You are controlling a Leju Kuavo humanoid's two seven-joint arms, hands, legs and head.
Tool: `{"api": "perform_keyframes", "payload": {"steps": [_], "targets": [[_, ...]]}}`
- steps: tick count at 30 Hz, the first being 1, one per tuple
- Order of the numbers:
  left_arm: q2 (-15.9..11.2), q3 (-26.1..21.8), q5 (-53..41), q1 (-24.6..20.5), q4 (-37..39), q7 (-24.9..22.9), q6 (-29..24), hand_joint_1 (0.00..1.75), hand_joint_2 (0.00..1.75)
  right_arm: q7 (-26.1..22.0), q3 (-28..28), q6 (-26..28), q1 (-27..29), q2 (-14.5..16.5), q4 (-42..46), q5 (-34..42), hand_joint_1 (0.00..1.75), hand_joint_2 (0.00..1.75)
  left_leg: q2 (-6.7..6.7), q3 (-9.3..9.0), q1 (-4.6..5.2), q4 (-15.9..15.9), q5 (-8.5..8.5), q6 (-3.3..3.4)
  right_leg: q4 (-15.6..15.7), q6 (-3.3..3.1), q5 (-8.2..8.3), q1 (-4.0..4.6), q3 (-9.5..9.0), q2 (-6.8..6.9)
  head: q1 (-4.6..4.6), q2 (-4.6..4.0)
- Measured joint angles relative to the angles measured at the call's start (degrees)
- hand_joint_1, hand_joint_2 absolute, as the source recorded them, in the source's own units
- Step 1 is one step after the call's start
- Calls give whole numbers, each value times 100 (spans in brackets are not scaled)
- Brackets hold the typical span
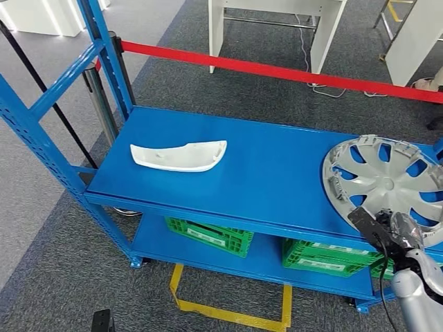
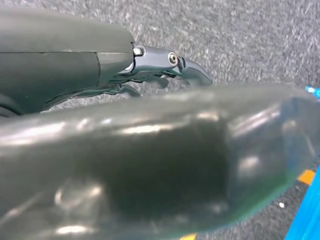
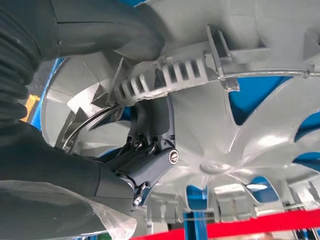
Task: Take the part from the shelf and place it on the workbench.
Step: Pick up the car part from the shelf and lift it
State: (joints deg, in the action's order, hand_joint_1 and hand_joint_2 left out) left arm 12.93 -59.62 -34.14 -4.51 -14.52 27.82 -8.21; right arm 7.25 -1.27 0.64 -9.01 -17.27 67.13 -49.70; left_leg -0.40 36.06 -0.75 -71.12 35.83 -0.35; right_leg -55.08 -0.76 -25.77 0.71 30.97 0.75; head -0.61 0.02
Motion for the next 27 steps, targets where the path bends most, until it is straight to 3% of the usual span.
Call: {"api": "perform_keyframes", "payload": {"steps": [1, 2, 5, 7, 11, 13, 15, 16, 17, 18, 21, 23, 25, 27], "targets": [[-12, -6, -11, 9, 0, 0, -3, 0, 0, -51, 14, 66, 5, 0, -21, -29, 175, 175, 1, 104, -8, -184, 31, -25, -4, 7, -7, -10, 2, 0, -1, 0], [-22, -11, -22, 17, -1, 0, -7, 0, 0, -102, 36, 130, 10, 0, -40, -59, 175, 175, 2, 123, -16, -177, -53, -49, -13, 20, -16, -27, 4, -1, -2, 0], [-39, -16, -40, 23, -1, 3, -16, 0, 0, -235, 129, 294, 17, -2, -69, -130, 175, 175, 16, -266, -46, 768, -633, -114, -121, 115, -79, -79, 29, -6, 7, 0], [-39, -17, -47, 17, -1, 6, -21, 0, 0, -297, 196, 365, 20, -6, -74, -151, 175, 175, 1, -408, -46, 1150, -763, -54, -218, 190, -119, -77, 91, -17, 11, 0], [-41, -25, -72, 24, 1, 14, -25, 0, 0, -416, 296, 452, 81, -11, -79, -156, 175, 175, -15, -370, -29, 1173, -778, 152, -307, 286, -178, -101, 189, -32, 7, 0], [-42, -27, -82, 13, -1, 21, -27, 0, 0, -441, 328, 469, 103, -11, -81, -156, 175, 175, -12, -350, -36, 1185, -799, 213, -751, 328, -451, -117, 420, -43, -16, 0], [-43, -29, -87, 12, -1, 27, -28, 0, 0, -480, 349, 511, 125, -11, -83, -160, 175, 175, -12, -318, -26, 1183, -805, 237, -1516, 353, -794, -128, 789, -51, -28, 0], [-43, -32, -90, 15, -1, 29, -28, 0, 0, -514, 357, 557, 144, -11, -84, -169, 175, 175, -13, -309, -24, 1182, -807, 239, -1794, 359, -873, -131, 927, -52, -27, 0], [-43, -34, -94, 19, -1, 32, -27, 0, 0, -560, 364, 623, 170, -11, -80, -190, 175, 175, -16, -307, -25, 1180, -807, 239, -1896, 361, -853, -134, 979, -52, -28, 0], [-42, -37, -103, 20, -1, 37, -27, 0, 0, -609, 368, 722, 201, -11, -65, -234, 175, 175, -23, -312, -28, 1179, -805, 237, -1752, 358, -715, -140, 910, -52, -28, 0], [-40, -38, -193, 10, -1, 64, -51, 0, 0, -742, 373, 1217, 318, -8, 60, -605, 175, 175, -53, -317, -23, 1171, -794, 192, -643, 344, -224, -161, 362, -66, -29, 1], [-40, -35, -280, 8, 0, 108, -105, 0, 0, -825, 367, 1749, 466, -1, 213, -1114, 175, 175, -71, -289, -4, 1172, -807, 124, -344, 322, -203, -151, 211, -80, -29, 2], [-38, -29, -340, 13, 1, 158, -160, 0, 0, -899, 359, 2293, 662, 19, 409, -1668, 175, 175, -78, -276, 0, 1181, -811, 61, -332, 265, -194, -150, 213, -75, -30, 1], [-38, -17, -371, 8, 1, 191, -175, 0, 0, -939, 357, 2728, 818, 53, 597, -2094, 175, 175, -51, -212, 2, 1020, -680, 14, -316, 185, -182, -165, 210, -63, -17, 0]]}}
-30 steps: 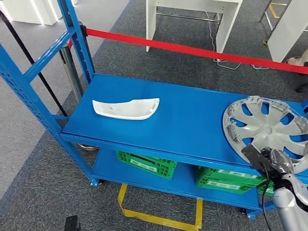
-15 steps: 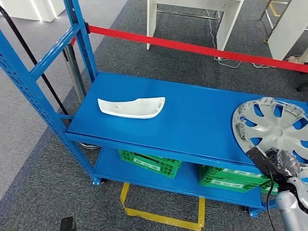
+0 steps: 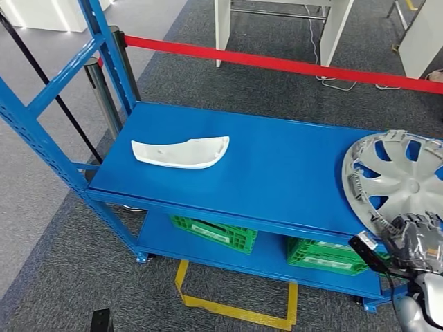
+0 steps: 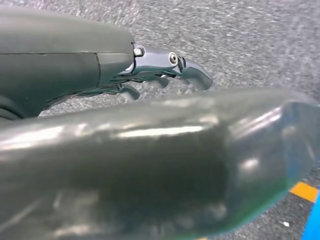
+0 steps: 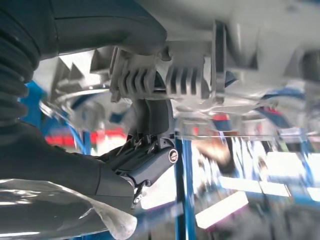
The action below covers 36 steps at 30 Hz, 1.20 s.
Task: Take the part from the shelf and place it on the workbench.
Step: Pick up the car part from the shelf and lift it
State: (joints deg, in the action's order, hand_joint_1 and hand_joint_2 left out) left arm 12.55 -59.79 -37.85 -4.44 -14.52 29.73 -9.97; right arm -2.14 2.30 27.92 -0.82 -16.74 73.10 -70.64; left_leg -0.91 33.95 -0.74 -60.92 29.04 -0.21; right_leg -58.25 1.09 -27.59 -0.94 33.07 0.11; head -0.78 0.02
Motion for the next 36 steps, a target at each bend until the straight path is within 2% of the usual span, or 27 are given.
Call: {"api": "perform_keyframes", "payload": {"steps": [1, 3, 4, 5, 6, 8, 9, 11, 13, 15, 16, 18, 19, 20, 21, 22, 23, 24, 25, 26, 28, 30, 32, 34, 35, 36], "targets": [[0, 6, -8, -8, -1, 10, 8, 0, 0, -13, 3, 187, 56, 20, 80, -154, 175, 175, 17, 109, 2, -247, 149, -18, 8, -36, 3, -3, -3, 8, 8, 0], [-1, 11, -12, -17, 0, 23, 36, 0, 0, -44, 13, 515, 140, 61, 206, -354, 175, 175, 37, 454, 11, -1002, 495, -26, 7, -87, -7, 22, -5, 20, 18, 0], [-2, 12, -13, -15, 0, 26, 50, 0, 0, -59, 19, 654, 176, 85, 261, -429, 175, 175, 39, 604, 18, -1317, 593, -16, 6, -103, -12, 41, -9, 23, 16, 0], [-2, 12, -14, -13, 1, 31, 66, 0, 0, -73, 27, 768, 207, 109, 310, -495, 175, 175, 39, 671, 30, -1446, 576, 7, 6, -117, -17, 64, -16, 23, 17, 0], [-2, 12, -14, -12, 1, 38, 84, 0, 0, -86, 39, 856, 236, 136, 362, -563, 175, 175, 40, 630, 50, -1341, 445, 48, 6, -127, -23, 89, -28, 22, 17, 0], [-7, 13, -14, -17, -1, 61, 118, 0, 0, -124, 78, 964, 291, 198, 477, -704, 175, 175, 42, 316, 127, -625, 28, 188, 6, -146, -37, 128, -56, 22, 14, 0], [-15, 14, -14, -20, -1, 75, 133, 0, 0, -150, 107, 994, 316, 238, 537, -774, 175, 175, 51, 149, 161, -251, -118, 266, -1, -146, -45, 151, -58, 22, 10, 0], [-27, 15, -17, -24, 0, 99, 154, 0, 0, -219, 179, 1022, 370, 322, 652, -884, 175, 175, 65, -17, 214, 145, -206, 346, -11, -128, -52, 153, -35, 29, 9, 0], [-20, 16, -20, -23, 1, 109, 165, 0, 0, -306, 255, 1037, 421, 388, 780, -949, 175, 175, 67, -37, 213, 223, -213, 334, -12, -89, -54, 142, -13, 34, 14, 0], [-9, 16, -20, -31, -1, 115, 166, 0, 0, -375, 333, 1045, 462, 433, 902, -980, 175, 175, 67, -71, 172, 313, -254, 333, -134, -35, -162, 136, 61, 17, 3, 0], [-3, 16, -19, -40, -1, 119, 165, 0, 0, -396, 376, 1048, 476, 445, 950, -996, 175, 175, 69, -86, 145, 352, -274, 333, -334, -2, -289, 128, 158, 7, -8, 0], [1, 16, -19, -50, -1, 122, 167, 0, 0, -431, 460, 1055, 504, 470, 1011, -1039, 175, 175, 70, -88, 122, 362, -280, 335, -1030, 74, -627, 78, 489, -5, -24, 0], [5, 16, -20, -49, 0, 121, 168, 0, 0, -443, 491, 1058, 519, 481, 1027, -1060, 175, 175, 70, -88, 111, 361, -277, 331, -1359, 110, -740, 49, 651, -4, -26, 0], [10, 16, -20, -48, 1, 121, 170, 0, 0, -455, 515, 1061, 540, 494, 1038, -1082, 175, 175, 70, -91, 94, 359, -272, 319, -1547, 151, -761, 16, 752, -3, -23, 0], [14, 16, -20, -49, 1, 121, 171, 0, 0, -463, 534, 1064, 561, 506, 1047, -1097, 175, 175, 69, -97, 69, 353, -264, 296, -1511, 194, -665, -19, 748, -2, -24, 0], [17, 16, -20, -50, 1, 121, 171, 0, 0, -468, 551, 1064, 577, 516, 1054, -1106, 175, 175, 66, -105, 38, 342, -249, 264, -1240, 239, -471, -58, 626, 2, -24, 0], [18, 16, -19, -51, 0, 121, 172, 0, 0, -472, 566, 1064, 588, 528, 1062, -1118, 175, 175, 63, -111, 14, 319, -227, 217, -833, 301, -258, -104, 438, 4, -27, 0], [10, 16, -19, -52, -1, 121, 174, 0, 0, -475, 574, 1064, 590, 543, 1068, -1129, 175, 175, 56, -105, 4, 285, -202, 163, -455, 352, -121, -127, 245, -1, -48, 0], [7, 16, -20, -53, -1, 121, 184, 0, 0, -489, 583, 1064, 596, 555, 1086, -1147, 175, 175, 50, -92, 8, 251, -184, 112, -191, 351, -50, -144, 107, -11, -62, 0], [1, 16, -20, -52, -2, 121, 204, 0, 0, -515, 588, 1064, 610, 574, 1117, -1170, 175, 175, 45, -78, 21, 225, -175, 70, -72, 327, -51, -147, 41, -21, -73, 0], [-2, 16, -20, -50, -2, 123, 277, 0, 0, -597, 591, 1066, 666, 610, 1220, -1214, 175, 175, 40, -68, 26, 210, -181, 19, -92, 197, -81, -132, 38, -37, -70, 0], [-5, 16, -19, -53, -2, 131, 351, 0, 0, -662, 574, 1068, 739, 634, 1377, -1237, 175, 175, 46, -43, 10, 117, -96, -21, -103, 108, -87, -122, 32, -26, -58, 0], [-4, 16, -19, -59, -2, 148, 392, 0, 0, -685, 543, 1070, 790, 649, 1561, -1242, 175, 175, 57, 164, 8, -380, 195, -41, -98, 32, -94, -105, 15, -7, -41, 0], [-4, 16, -20, -54, -2, 162, 426, 0, 0, -690, 495, 1070, 818, 667, 1714, -1243, 175, 175, 61, 527, 17, -1167, 529, -25, -99, -13, -105, -60, 8, 2, -32, 0], [-3, 17, -20, -49, -2, 166, 455, 0, 0, -691, 461, 1070, 837, 673, 1783, -1243, 175, 175, 61, 652, 26, -1424, 586, -1, -99, -27, -111, -32, 1, 3, -31, 0], [-3, 17, -20, -44, -2, 167, 491, 0, 0, -688, 424, 1070, 861, 676, 1850, -1245, 175, 175, 61, 694, 42, -1492, 538, 36, -100, -40, -118, -4, -10, 3, -32, 0]]}}
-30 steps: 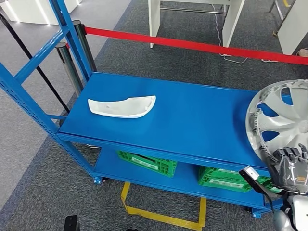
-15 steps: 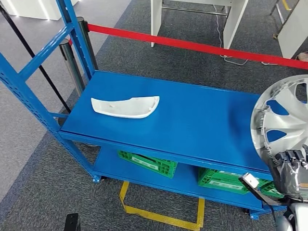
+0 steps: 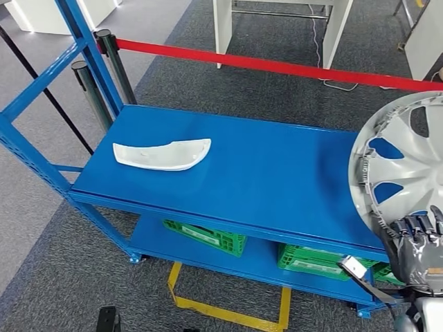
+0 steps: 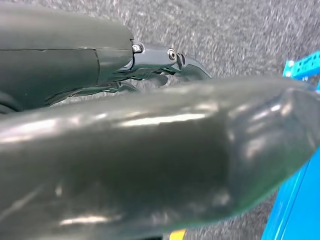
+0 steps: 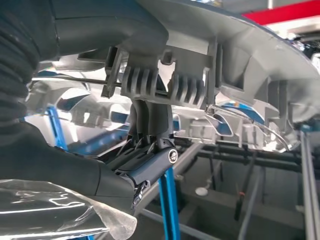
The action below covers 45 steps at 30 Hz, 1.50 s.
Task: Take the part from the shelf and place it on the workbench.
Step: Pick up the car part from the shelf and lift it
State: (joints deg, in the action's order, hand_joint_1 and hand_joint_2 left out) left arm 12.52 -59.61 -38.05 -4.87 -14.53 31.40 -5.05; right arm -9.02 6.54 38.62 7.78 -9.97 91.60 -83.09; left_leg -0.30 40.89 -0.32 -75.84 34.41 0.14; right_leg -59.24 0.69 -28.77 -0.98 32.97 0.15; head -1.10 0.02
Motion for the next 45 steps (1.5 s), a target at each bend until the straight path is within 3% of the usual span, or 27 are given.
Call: {"api": "perform_keyframes", "payload": {"steps": [1, 3, 5, 6, 8, 10, 13, 14, 15, 16, 18, 20, 23, 25, 27, 29, 30, 31, 32, 35, 36, 39, 41, 44, 45], "targets": [[0, 1, 0, 3, 0, 3, 37, 0, 0, 16, -50, 0, 25, 1, 80, -11, 175, 175, 0, -72, 27, 180, -165, 57, 1, -11, -7, 27, -15, -2, -1, 0], [-8, 0, 11, 1, 0, 16, 55, 0, 0, 83, -170, 1, 62, 1, 237, -53, 175, 175, 0, -398, 112, 926, -575, 216, 2, -28, -21, 65, -39, -7, -5, 0], [-18, -1, 39, -6, 0, 34, 1, 0, 0, 174, -289, 8, 86, -4, 361, -101, 175, 175, 8, -638, 179, 1489, -760, 325, -1, -24, -25, 79, -29, -9, -5, 0], [-20, -2, 52, -6, 0, 40, -32, 0, 0, 217, -342, 13, 102, -9, 411, -120, 175, 175, 10, -672, 194, 1581, -752, 341, 3, -10, -21, 75, -18, -6, -5, 0], [-10, -4, 65, 2, 0, 44, -88, 0, 0, 283, -442, 20, 132, -28, 529, -152, 175, 175, 10, -693, 178, 1680, -768, 312, 11, 34, -24, 67, 4, 0, 4, 0], [-5, -9, 79, -1, 0, 38, -138, 0, 0, 319, -532, 21, 156, -56, 643, -146, 175, 175, 14, -730, 134, 1780, -808, 289, -140, 85, -152, 68, 89, -5, -7, 0], [7, -16, 101, -9, 0, 6, -208, 0, 0, 333, -635, 22, 183, -103, 749, -87, 175, 175, 19, -745, 106, 1819, -831, 282, -1089, 163, -613, 44, 541, -10, -20, 0], [12, -17, 103, -5, 0, -2, -220, 0, 0, 332, -668, 22, 201, -114, 773, -77, 175, 175, 21, -746, 101, 1817, -830, 280, -1382, 190, -693, 30, 688, -8, -18, 0], [17, -17, 103, -2, 0, -4, -226, 0, 0, 331, -698, 22, 222, -119, 790, -72, 175, 175, 21, -749, 92, 1815, -827, 274, -1499, 217, -670, 14, 756, -8, -17, 0], [21, -18, 103, -3, 0, -6, -230, 0, 0, 331, -723, 22, 237, -125, 804, -71, 175, 175, 19, -753, 77, 1808, -821, 264, -1381, 245, -534, -4, 710, -6, -18, 0], [24, -19, 104, -4, 0, -9, -233, 0, 0, 332, -768, 22, 247, -142, 836, -45, 175, 175, 12, -757, 41, 1775, -795, 212, -634, 305, -148, -46, 349, -3, -20, 0], [20, -21, 107, -7, 0, -22, -234, 0, 0, 318, -821, 22, 248, -161, 869, 64, 175, 175, 3, -735, 45, 1712, -765, 132, -54, 282, 19, -53, 42, -23, -29, 0], [17, -23, 107, -4, 0, -60, -222, 0, 0, 269, -929, 23, 272, -195, 908, 258, 175, 175, -6, -718, 58, 1682, -770, 55, 8, 130, 13, -32, 3, -53, -28, 0], [16, -23, 106, -4, 0, -66, -215, 0, 0, 246, -996, 23, 290, -215, 931, 316, 175, 175, -2, -690, 45, 1571, -654, 9, 10, 57, 45, -37, 2, -40, -21, 0], [16, -23, 95, -8, 0, -68, -215, 0, 0, 235, -1048, 19, 302, -237, 960, 358, 175, 175, 2, -518, 36, 1102, -309, -34, 13, 3, 79, -40, 12, -17, -2, 0], [16, -23, 69, -2, 0, -71, -216, 0, 0, 240, -1088, 15, 315, -262, 975, 398, 175, 175, 4, -231, 33, 355, 75, -45, 10, -26, 96, -22, 44, -3, 6, 0], [16, -23, 57, 5, 0, -72, -215, 0, 0, 244, -1105, 14, 322, -269, 975, 413, 175, 175, 4, -151, 34, 110, 155, -36, 8, -39, 106, -7, 63, 0, 7, 0], [16, -23, 50, 11, 0, -73, -210, 0, 0, 246, -1123, 13, 328, -274, 976, 420, 175, 175, 3, -159, 36, 56, 129, -14, 8, -51, 118, 9, 80, 0, 7, 0], [16, -23, 47, 14, 0, -79, -197, 0, 0, 246, -1144, 14, 332, -275, 979, 420, 175, 175, 3, -285, 42, 256, -11, 22, 8, -59, 131, 26, 92, -3, 7, 0], [10, -22, 22, -2, 1, -130, -124, 0, 0, 246, -1218, 17, 334, -277, 1013, 414, 175, 175, 2, -900, 90, 1399, -475, 169, 3, -47, 173, 68, 120, -11, 1, 0], [8, -22, 12, -10, 1, -148, -102, 0, 0, 246, -1241, 19, 331, -279, 1023, 412, 175, 175, 1, -993, 107, 1605, -524, 190, 1, -24, 193, 68, 138, -8, 0, 0], [8, -21, -1, 0, 2, -172, -74, 0, 0, 244, -1295, 20, 332, -288, 1047, 405, 175, 175, -1, -970, 121, 1730, -611, 192, 10, 84, 260, 39, 194, 1, 2, 0], [11, -21, -2, 5, 2, -172, -72, 0, 0, 244, -1319, 21, 337, -301, 1063, 405, 175, 175, 15, -916, 98, 1802, -723, 225, -131, 147, 62, 30, 286, -4, -9, 0], [19, -19, -20, -9, 2, -195, -62, 0, 0, 243, -1351, 22, 334, -322, 1067, 403, 175, 175, 33, -734, 87, 1822, -876, 261, -1046, 222, -666, 22, 566, -6, -19, 0], [22, -15, -36, -7, 2, -220, -50, 0, 0, 241, -1363, 22, 335, -325, 1067, 398, 175, 175, 36, -662, 88, 1818, -927, 256, -1319, 242, -788, 18, 611, -6, -16, 0]]}}
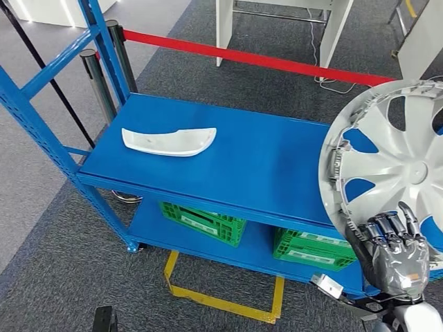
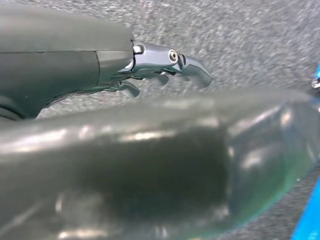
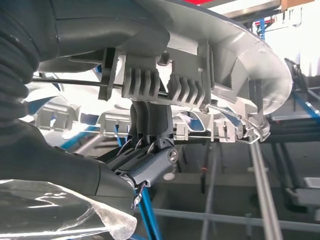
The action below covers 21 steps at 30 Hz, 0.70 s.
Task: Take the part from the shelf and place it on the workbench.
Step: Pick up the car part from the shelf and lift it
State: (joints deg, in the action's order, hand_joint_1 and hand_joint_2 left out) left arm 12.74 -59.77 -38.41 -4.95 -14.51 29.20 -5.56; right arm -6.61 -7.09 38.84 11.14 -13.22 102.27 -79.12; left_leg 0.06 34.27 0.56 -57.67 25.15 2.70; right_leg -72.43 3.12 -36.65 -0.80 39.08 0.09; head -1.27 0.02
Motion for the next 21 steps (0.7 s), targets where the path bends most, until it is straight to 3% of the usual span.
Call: {"api": "perform_keyframes", "payload": {"steps": [1, 2, 3, 5, 6, 7, 9, 10, 12, 14, 15, 16, 17, 18, 19, 21], "targets": [[2, 5, -20, 2, 1, -29, 18, 0, 0, -2, -15, 0, 1, -2, 0, -10, 175, 175, 3, 76, -2, -5, -52, -10, -110, 17, -4, -6, -39, 1, 2, 0], [5, 11, -36, 3, 2, -56, 38, 0, 0, -3, -29, -1, 0, -5, 0, -23, 175, 175, 5, 147, -8, -13, -101, -24, -15, 34, 95, -15, -176, 2, 1, 0], [9, 16, -47, 4, 4, -81, 60, 0, 0, -3, -44, -2, -3, -7, 1, -38, 175, 175, 5, 217, -17, -26, -150, -46, 287, 50, 251, -29, -425, 3, 2, 0], [17, 22, -66, 2, 9, -126, 91, 0, 0, -3, -81, -11, -22, -12, 5, -71, 175, 175, 1, 334, -22, -71, -236, -106, 1076, 56, 399, -45, -979, -7, 0, 0], [20, 24, -75, 3, 10, -143, 104, 0, 0, -1, -108, -22, -26, -19, 9, -84, 175, 175, -3, 370, -15, -91, -282, -138, 1364, 32, 406, -43, -1149, -15, 2, 0], [21, 24, -84, 4, 10, -156, 115, 0, 0, 2, -137, -33, -28, -32, 13, -94, 175, 175, -6, 390, -6, -102, -328, -165, 1496, -5, 375, -35, -1208, -25, 5, 1], [22, 25, -96, 11, 11, -164, 131, 0, 0, 6, -192, -46, -18, -63, 18, -105, 175, 175, -14, 411, -5, -101, -409, -220, 1511, -110, 417, -23, -1146, -23, 6, 1], [21, 25, -99, 16, 11, -168, 134, 0, 0, 11, -211, -46, -16, -77, 19, -108, 175, 175, -16, 430, -14, -132, -363, -251, 1503, -165, 456, -24, -1110, -13, 9, 1], [21, 25, -102, 30, 11, -174, 134, 0, 0, 25, -239, -42, -10, -94, 28, -106, 175, 175, -21, 515, -31, -449, 35, -312, 1506, -274, 559, -31, -1024, 12, 22, 0], [22, 25, -106, 33, 11, -177, 134, 0, 0, 44, -271, -39, -3, -110, 41, -92, 175, 175, -20, 637, -43, -1153, 638, -351, 1494, -325, 679, -14, -916, 20, 38, 0], [22, 25, -110, 31, 11, -184, 134, 0, 0, 56, -286, -43, 0, -120, 45, -76, 175, 175, -20, 665, -47, -1476, 819, -358, 1486, -333, 741, -3, -849, 22, 43, 0], [22, 25, -118, 30, 11, -197, 134, 0, 0, 68, -302, -53, 4, -135, 46, -53, 175, 175, -20, 629, -48, -1665, 873, -352, 1473, -335, 803, 11, -763, 25, 44, 0], [21, 25, -127, 30, 11, -218, 134, 0, 0, 78, -317, -70, 12, -157, 46, -18, 175, 175, -20, 499, -45, -1637, 799, -332, 1459, -336, 859, 27, -674, 25, 45, 0], [21, 26, -137, 29, 11, -238, 134, 0, 0, 82, -330, -88, 22, -181, 46, 25, 175, 175, -22, 280, -39, -1409, 667, -295, 1446, -336, 911, 44, -591, 24, 45, 0], [20, 27, -145, 26, 11, -252, 134, 0, 0, 80, -342, -102, 34, -204, 46, 76, 175, 175, -24, -11, -26, -1028, 558, -239, 1435, -333, 961, 58, -523, 23, 44, 0], [9, 31, -159, 7, 11, -260, 132, 0, 0, 56, -358, -113, 52, -234, 46, 184, 175, 175, -29, -517, 9, -254, 516, -134, 1427, -300, 1054, 78, -431, 25, 39, 0]]}}
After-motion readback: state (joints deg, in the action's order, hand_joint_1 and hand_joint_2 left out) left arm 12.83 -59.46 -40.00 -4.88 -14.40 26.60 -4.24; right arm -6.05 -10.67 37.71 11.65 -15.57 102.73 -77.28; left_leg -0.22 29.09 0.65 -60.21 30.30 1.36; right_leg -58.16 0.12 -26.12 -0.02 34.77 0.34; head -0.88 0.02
